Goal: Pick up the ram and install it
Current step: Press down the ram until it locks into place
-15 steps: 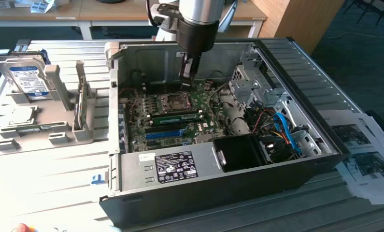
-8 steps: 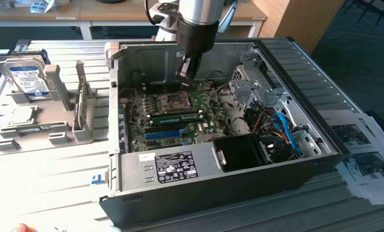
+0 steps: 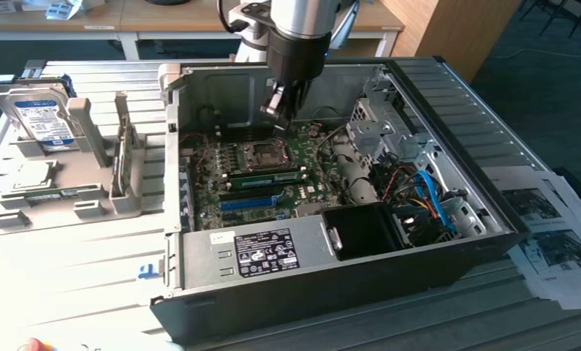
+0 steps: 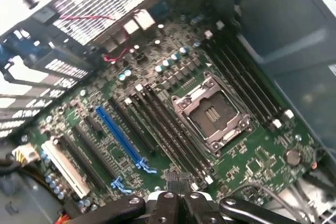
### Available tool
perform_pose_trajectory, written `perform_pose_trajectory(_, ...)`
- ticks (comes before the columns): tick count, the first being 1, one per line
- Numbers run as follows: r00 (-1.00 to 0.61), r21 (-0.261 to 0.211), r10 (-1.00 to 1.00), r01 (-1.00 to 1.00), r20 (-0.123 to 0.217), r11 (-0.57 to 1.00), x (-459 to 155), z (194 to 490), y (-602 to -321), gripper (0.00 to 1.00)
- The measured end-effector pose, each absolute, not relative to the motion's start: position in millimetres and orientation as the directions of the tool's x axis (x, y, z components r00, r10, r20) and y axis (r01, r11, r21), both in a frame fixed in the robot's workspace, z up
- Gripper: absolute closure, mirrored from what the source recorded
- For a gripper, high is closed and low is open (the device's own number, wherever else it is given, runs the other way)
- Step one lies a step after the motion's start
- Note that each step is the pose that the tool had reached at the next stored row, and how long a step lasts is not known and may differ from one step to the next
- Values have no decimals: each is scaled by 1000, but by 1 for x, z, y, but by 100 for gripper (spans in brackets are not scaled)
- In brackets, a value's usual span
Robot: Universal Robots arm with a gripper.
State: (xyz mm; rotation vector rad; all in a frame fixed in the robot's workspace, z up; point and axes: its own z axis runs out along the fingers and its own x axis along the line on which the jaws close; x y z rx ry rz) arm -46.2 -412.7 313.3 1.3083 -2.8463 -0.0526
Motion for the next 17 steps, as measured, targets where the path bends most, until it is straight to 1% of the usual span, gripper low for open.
perform_pose_trajectory(17,-849,34,-529,-529,-6,848,-46,311,-413,90)
